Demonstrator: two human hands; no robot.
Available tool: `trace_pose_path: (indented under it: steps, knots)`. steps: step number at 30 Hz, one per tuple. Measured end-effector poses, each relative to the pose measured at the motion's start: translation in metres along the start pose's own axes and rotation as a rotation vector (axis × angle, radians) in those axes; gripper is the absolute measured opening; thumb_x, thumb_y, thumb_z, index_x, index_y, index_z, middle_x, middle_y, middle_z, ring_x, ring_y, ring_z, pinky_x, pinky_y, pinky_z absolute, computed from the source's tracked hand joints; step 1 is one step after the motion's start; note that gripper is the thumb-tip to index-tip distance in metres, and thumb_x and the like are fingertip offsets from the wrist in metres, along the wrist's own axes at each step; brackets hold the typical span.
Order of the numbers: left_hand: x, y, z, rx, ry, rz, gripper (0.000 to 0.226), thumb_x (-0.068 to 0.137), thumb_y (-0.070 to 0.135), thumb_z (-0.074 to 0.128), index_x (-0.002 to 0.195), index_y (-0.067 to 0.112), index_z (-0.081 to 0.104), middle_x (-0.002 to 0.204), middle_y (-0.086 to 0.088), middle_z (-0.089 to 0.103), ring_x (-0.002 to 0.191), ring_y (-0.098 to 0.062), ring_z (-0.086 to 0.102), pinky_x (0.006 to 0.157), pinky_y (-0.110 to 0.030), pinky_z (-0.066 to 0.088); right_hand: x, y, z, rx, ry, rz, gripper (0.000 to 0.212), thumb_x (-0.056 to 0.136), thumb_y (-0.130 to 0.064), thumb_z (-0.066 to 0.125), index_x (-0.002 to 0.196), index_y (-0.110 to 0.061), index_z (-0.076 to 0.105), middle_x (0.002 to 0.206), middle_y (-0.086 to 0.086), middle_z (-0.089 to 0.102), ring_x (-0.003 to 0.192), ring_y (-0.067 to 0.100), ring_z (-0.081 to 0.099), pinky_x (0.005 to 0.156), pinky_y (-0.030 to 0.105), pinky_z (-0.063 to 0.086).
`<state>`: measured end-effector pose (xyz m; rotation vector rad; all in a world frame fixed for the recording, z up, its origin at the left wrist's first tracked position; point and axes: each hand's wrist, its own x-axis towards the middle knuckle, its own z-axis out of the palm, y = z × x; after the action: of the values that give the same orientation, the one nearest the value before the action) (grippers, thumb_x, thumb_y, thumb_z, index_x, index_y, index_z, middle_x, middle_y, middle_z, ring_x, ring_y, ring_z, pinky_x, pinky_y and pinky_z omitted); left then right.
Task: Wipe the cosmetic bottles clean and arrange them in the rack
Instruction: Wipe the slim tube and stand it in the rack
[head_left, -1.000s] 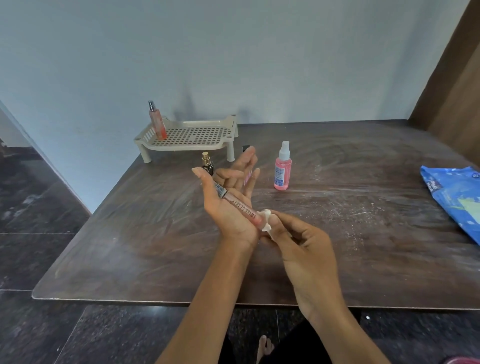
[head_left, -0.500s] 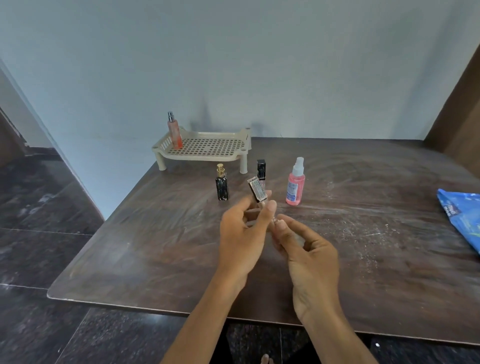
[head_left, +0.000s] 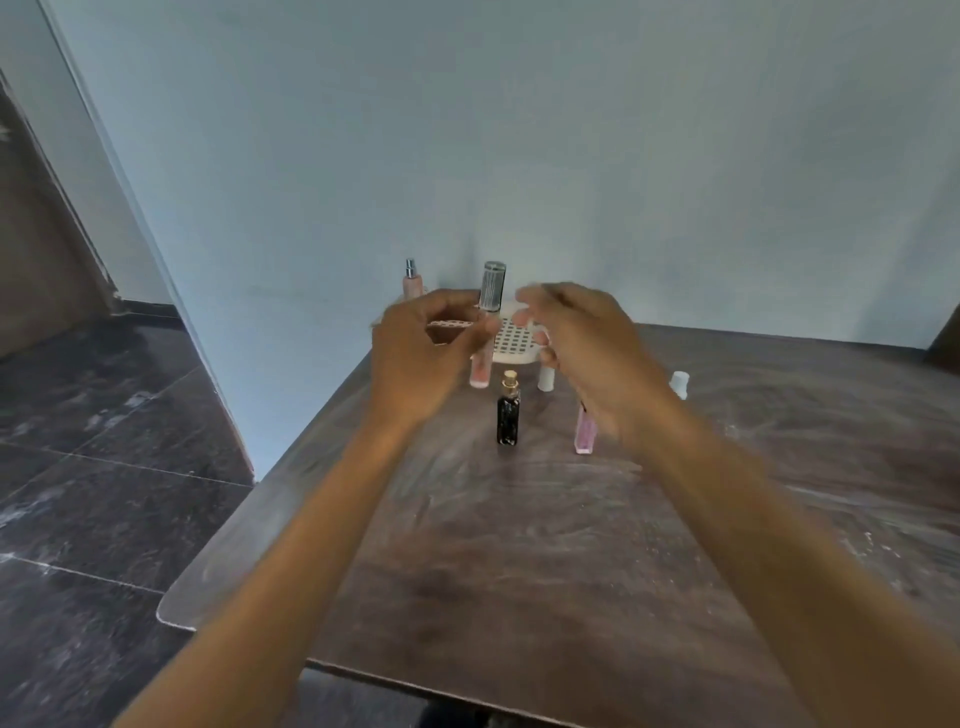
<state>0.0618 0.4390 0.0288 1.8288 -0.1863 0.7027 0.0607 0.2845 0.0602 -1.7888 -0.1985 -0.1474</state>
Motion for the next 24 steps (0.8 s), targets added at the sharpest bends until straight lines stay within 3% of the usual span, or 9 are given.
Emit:
trace_pose_path:
  steps: [2, 4, 10, 13, 15, 17, 21, 24]
  knots:
    - [0.026, -0.010, -0.002, 0.060, 0.007, 0.050, 0.016, 0.083, 0.017, 0.078, 0.100, 0.017, 0.078, 0.091, 0.005, 0.078, 0.082, -0.003, 0.073, 0.075, -0.022, 0.059, 0.038, -0.014, 0.014, -0.231, -0.098, -0.086, 0.036, 0.090, -0.050, 0.059, 0.098, -0.018, 0.071, 0.094, 0.000, 0.072, 0.086, 0.016, 0.067, 0.068, 0.028, 0.051]
    - [0.049, -0.022, -0.001, 0.133, 0.018, 0.084, 0.018, 0.084, 0.011, 0.074, 0.099, 0.018, 0.079, 0.094, 0.006, 0.077, 0.081, -0.001, 0.073, 0.071, -0.016, 0.057, 0.072, -0.021, 0.026, -0.395, -0.142, -0.151, 0.038, 0.087, -0.052, 0.064, 0.102, -0.018, 0.069, 0.092, -0.004, 0.068, 0.081, 0.012, 0.065, 0.057, 0.020, 0.040]
    - [0.112, -0.084, 0.009, 0.197, 0.059, 0.022, 0.015, 0.084, 0.015, 0.078, 0.097, 0.013, 0.073, 0.096, -0.001, 0.078, 0.081, -0.011, 0.073, 0.073, -0.018, 0.057, 0.161, -0.008, 0.057, -0.621, -0.157, -0.237, 0.039, 0.083, -0.042, 0.074, 0.094, -0.005, 0.074, 0.082, 0.008, 0.069, 0.068, 0.015, 0.054, 0.058, 0.023, 0.035]
    - [0.138, -0.114, 0.017, 0.225, 0.057, -0.012, 0.014, 0.082, 0.017, 0.080, 0.093, 0.012, 0.074, 0.090, -0.003, 0.078, 0.079, -0.011, 0.073, 0.078, -0.021, 0.057, 0.199, 0.014, 0.073, -0.686, -0.136, -0.236, 0.043, 0.079, -0.042, 0.078, 0.079, 0.000, 0.069, 0.069, 0.008, 0.063, 0.066, 0.018, 0.053, 0.057, 0.025, 0.034]
    - [0.153, -0.133, 0.022, 0.324, -0.007, -0.021, 0.017, 0.078, 0.020, 0.083, 0.093, 0.014, 0.076, 0.089, -0.002, 0.079, 0.083, -0.014, 0.074, 0.086, -0.032, 0.056, 0.221, 0.030, 0.083, -0.751, -0.142, -0.242, 0.042, 0.079, -0.041, 0.079, 0.066, -0.006, 0.058, 0.061, 0.003, 0.053, 0.060, 0.018, 0.048, 0.054, 0.025, 0.031]
    - [0.164, -0.151, 0.028, 0.429, -0.049, -0.047, 0.020, 0.077, 0.023, 0.083, 0.093, 0.013, 0.077, 0.090, -0.002, 0.079, 0.086, -0.015, 0.074, 0.090, -0.034, 0.054, 0.238, 0.046, 0.094, -0.789, -0.127, -0.268, 0.044, 0.083, -0.035, 0.076, 0.057, -0.010, 0.050, 0.060, 0.005, 0.051, 0.061, 0.021, 0.046, 0.055, 0.028, 0.030]
    - [0.172, -0.174, 0.038, 0.527, 0.002, -0.125, 0.017, 0.078, 0.024, 0.082, 0.090, 0.013, 0.078, 0.088, -0.006, 0.078, 0.084, -0.021, 0.073, 0.079, -0.027, 0.049, 0.258, 0.065, 0.111, -0.782, -0.098, -0.263, 0.050, 0.084, -0.026, 0.074, 0.049, -0.016, 0.039, 0.054, 0.000, 0.042, 0.064, 0.021, 0.043, 0.047, 0.023, 0.025]
    - [0.172, -0.182, 0.042, 0.532, 0.041, -0.173, 0.014, 0.080, 0.022, 0.079, 0.092, 0.015, 0.078, 0.088, -0.004, 0.078, 0.083, -0.019, 0.073, 0.071, -0.022, 0.045, 0.265, 0.074, 0.116, -0.768, -0.118, -0.243, 0.050, 0.083, -0.030, 0.077, 0.052, -0.015, 0.040, 0.055, -0.001, 0.042, 0.057, 0.017, 0.042, 0.048, 0.020, 0.025]
